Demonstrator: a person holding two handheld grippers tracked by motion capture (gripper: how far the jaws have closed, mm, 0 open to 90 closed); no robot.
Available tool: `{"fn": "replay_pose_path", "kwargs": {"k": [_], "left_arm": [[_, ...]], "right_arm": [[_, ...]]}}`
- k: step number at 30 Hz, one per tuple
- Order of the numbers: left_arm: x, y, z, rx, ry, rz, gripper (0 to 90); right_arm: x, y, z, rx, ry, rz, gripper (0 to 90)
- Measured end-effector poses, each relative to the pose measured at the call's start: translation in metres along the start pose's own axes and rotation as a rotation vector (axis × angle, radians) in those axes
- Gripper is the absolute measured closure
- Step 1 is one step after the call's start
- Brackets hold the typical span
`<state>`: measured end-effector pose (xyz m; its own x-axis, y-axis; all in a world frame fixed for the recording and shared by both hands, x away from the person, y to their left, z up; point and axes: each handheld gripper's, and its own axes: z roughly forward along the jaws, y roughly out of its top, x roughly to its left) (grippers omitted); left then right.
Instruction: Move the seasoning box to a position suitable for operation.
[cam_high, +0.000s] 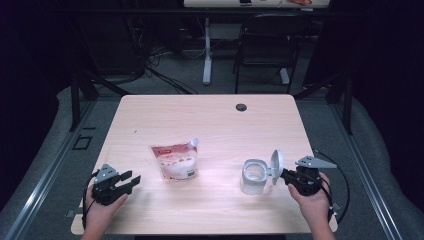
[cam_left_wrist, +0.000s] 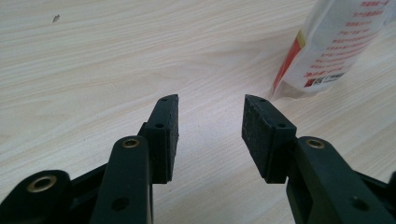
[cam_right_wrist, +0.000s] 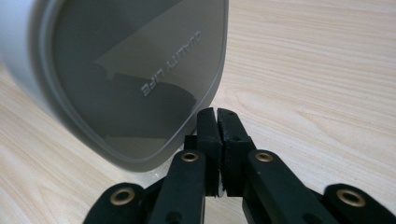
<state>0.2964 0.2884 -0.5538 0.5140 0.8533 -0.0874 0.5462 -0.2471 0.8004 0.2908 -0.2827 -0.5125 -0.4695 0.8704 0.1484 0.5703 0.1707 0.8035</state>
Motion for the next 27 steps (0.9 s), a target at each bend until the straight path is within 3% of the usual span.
{"fn": "replay_pose_path", "kwargs": {"k": [27], "left_arm": [[-0.001, 0.005, 0.005, -0.003, -0.018, 0.011, 56.4]], "right_arm": [[0.001, -0.024, -0.008, 0.012, -0.025, 0.012, 73.9]]}}
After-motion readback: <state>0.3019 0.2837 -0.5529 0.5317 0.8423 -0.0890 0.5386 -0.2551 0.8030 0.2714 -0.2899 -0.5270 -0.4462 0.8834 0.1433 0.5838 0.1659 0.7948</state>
